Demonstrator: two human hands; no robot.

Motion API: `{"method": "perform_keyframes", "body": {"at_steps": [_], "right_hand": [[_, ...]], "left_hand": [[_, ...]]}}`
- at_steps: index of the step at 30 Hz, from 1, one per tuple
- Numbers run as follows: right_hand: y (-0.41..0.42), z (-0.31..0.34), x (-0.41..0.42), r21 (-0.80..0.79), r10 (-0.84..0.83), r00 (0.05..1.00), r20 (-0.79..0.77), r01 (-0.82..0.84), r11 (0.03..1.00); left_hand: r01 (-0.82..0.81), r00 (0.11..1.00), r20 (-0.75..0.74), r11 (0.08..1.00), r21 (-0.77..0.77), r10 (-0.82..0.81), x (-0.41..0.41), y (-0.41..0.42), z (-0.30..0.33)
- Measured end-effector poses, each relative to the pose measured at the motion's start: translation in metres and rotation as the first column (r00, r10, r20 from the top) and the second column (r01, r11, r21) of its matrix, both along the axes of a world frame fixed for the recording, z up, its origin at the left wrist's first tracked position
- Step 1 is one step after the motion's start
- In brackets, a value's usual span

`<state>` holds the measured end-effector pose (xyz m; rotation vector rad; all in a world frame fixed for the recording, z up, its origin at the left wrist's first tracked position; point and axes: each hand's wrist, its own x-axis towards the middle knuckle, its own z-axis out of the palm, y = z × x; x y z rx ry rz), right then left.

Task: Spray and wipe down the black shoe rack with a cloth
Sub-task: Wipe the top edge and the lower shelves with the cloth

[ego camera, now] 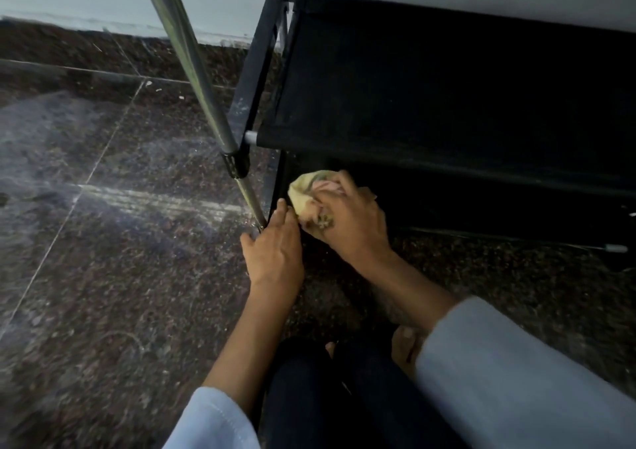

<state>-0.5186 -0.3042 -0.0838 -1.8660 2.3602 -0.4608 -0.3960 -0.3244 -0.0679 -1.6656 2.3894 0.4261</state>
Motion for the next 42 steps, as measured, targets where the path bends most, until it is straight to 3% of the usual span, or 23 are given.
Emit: {"method": "perform_keyframes", "body": {"at_steps": [6,10,12,14,16,21,25,28,31,35,38,42], "right_hand": [[0.052,-0.005,-0.068,-0.017,-0.088,0.993,0.075,0.089,0.996],[0.050,0.012,-0.089,0.083,-0.340,0.933,0.115,0.332,0.940],[0.043,0.021,-0.088,-0.040,-0.443,0.883,0.157,0.454,0.890],[0.027,0.025,-0.075,-0.294,-0.378,0.852,0.363,0.490,0.821],[0.007,0.016,-0.048,-0.384,-0.259,0.842,0.474,0.462,0.799],[0.007,-0.013,0.019,-0.180,-0.071,0.813,0.578,0.212,0.961],[0.028,-0.021,-0.012,-0.220,0.060,0.868,0.492,0.057,0.974],[0.053,-0.028,-0.045,-0.178,0.175,0.945,0.275,-0.128,0.976],[0.088,-0.031,-0.090,-0.150,0.141,0.982,0.126,-0.121,0.981],[0.113,-0.031,-0.124,-0.129,0.051,0.991,0.126,-0.034,0.991],[0.103,-0.017,-0.104,-0.180,0.063,0.984,0.169,-0.032,0.983],[0.032,0.002,-0.027,-0.170,0.347,0.923,0.164,-0.320,0.932]], "left_hand": [[-0.019,1.000,0.004,1.000,-0.009,0.019,-0.001,0.001,-0.001],[-0.029,0.999,-0.027,1.000,0.003,0.029,-0.002,-0.003,-0.001],[-0.026,0.999,-0.031,1.000,0.012,0.026,-0.002,-0.003,-0.001],[-0.019,0.999,-0.031,1.000,0.012,0.020,-0.003,-0.003,-0.001],[-0.028,0.999,-0.035,1.000,0.011,0.028,-0.003,-0.003,-0.002],[-0.035,0.999,0.043,0.999,0.036,0.034,-0.002,0.000,0.003],[-0.004,0.999,0.050,1.000,0.015,0.003,0.000,0.003,-0.001],[-0.008,1.000,-0.022,1.000,0.005,0.008,0.003,0.001,0.000],[-0.010,0.999,-0.041,1.000,0.002,0.010,0.002,0.001,0.000],[-0.018,0.998,-0.061,1.000,0.021,0.019,0.003,-0.002,0.001],[0.013,0.995,-0.104,1.000,0.009,-0.012,0.007,-0.005,-0.001],[0.056,0.978,-0.207,0.993,0.101,-0.034,0.017,-0.019,-0.008]]}}
